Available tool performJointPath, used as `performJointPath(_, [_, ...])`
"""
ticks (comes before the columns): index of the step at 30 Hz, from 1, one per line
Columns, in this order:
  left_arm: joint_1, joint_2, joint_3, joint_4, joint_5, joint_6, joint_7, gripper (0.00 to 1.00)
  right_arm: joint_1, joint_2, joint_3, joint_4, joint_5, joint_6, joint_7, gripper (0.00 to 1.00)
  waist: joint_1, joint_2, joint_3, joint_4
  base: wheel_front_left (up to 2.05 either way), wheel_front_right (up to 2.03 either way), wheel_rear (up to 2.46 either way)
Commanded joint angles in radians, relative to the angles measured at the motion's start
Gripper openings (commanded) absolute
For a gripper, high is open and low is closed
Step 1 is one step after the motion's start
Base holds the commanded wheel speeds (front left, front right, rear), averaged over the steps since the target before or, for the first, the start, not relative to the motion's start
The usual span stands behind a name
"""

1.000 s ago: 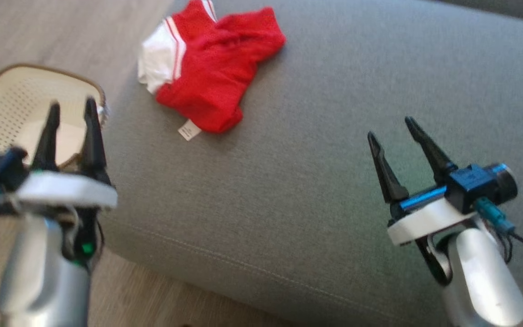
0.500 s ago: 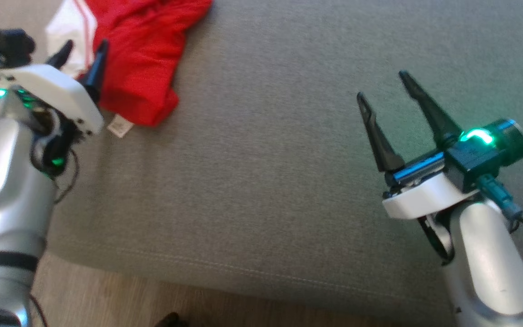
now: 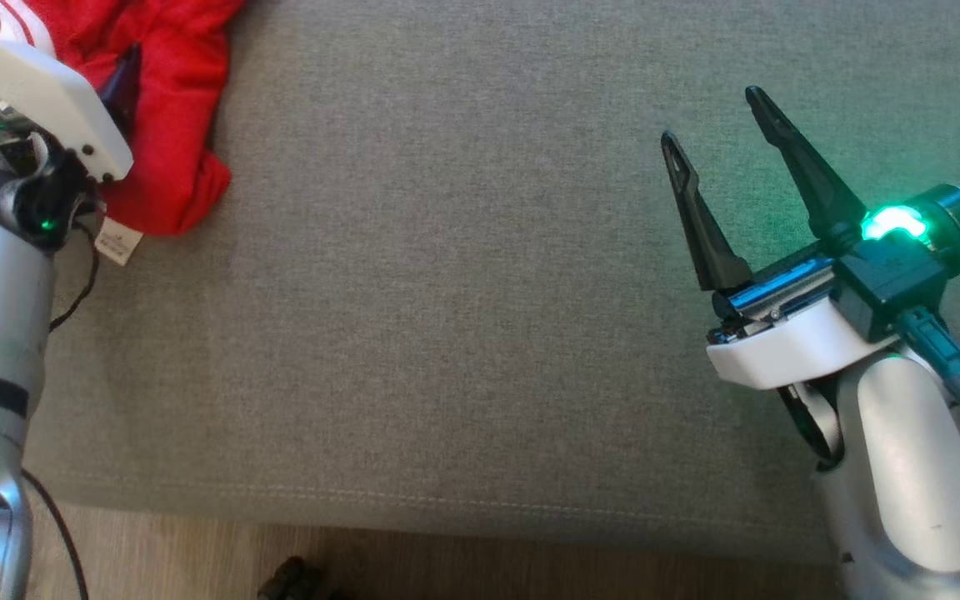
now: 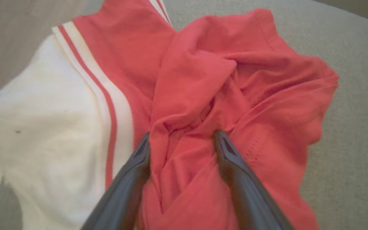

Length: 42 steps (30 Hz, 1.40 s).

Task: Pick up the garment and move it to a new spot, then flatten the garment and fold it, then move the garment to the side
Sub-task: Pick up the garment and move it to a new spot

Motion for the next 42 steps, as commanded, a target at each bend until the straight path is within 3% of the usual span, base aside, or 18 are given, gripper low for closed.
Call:
performJointPath(1, [-0.026, 0.053, 0.021, -0.009, -0.019, 0.0, 0.008, 0.63, -0.019, 0.011, 0.026, -0.039, -0.004, 0.0, 0.0, 1.0, -0.0001, 0.0, 0.003, -0.004, 0.0, 0.0, 0.0])
performJointPath(3, [-0.034, 0.053, 0.012, -0.002, -0.043, 0.0, 0.017, 0.0, -0.02, 0.011, 0.025, -0.037, -0.002, 0.0, -0.002, 1.0, -0.0001, 0.0, 0.006, -0.007, 0.0, 0.0, 0.0])
performJointPath(9, [-0.036, 0.067, -0.035, -0.006, -0.078, 0.0, -0.016, 0.0, -0.021, 0.011, 0.014, -0.028, -0.001, 0.0, -0.008, 1.0, -0.0001, 0.0, -0.004, 0.0, 0.0, 0.0, 0.0])
performJointPath(18, [-0.055, 0.094, -0.019, -0.024, -0.111, 0.0, -0.293, 0.0, -0.019, 0.011, 0.013, 0.015, 0.029, 0.0, -0.034, 1.0, -0.0001, 0.0, -0.08, 0.01, 0.0, 0.0, 0.0])
performJointPath(24, [-0.049, 0.117, -0.027, -0.083, -0.134, 0.0, -0.411, 0.0, -0.007, 0.011, 0.003, 0.064, 0.067, 0.0, -0.063, 1.0, -0.0001, 0.0, -0.169, 0.007, 0.0, 0.0, 0.0])
performJointPath(32, [-0.025, 0.125, -0.01, -0.23, -0.154, 0.0, -0.459, 0.0, 0.014, 0.011, -0.009, 0.106, 0.101, 0.0, -0.084, 1.0, -0.0001, 0.0, -0.266, -0.004, 0.0, 0.0, 0.0])
performJointPath(38, [0.03, 0.095, -0.063, -0.448, -0.155, 0.001, -0.456, 0.0, 0.025, 0.011, -0.033, 0.123, 0.122, 0.0, -0.092, 1.0, -0.0001, 0.0, -0.322, -0.029, 0.0, 0.0, 0.0])
performJointPath(42, [0.056, 0.058, -0.074, -0.593, -0.165, 0.046, -0.436, 0.0, 0.016, 0.011, -0.05, 0.118, 0.132, 0.0, -0.095, 1.0, -0.0001, 0.0, -0.329, -0.065, 0.0, 0.0, 0.0])
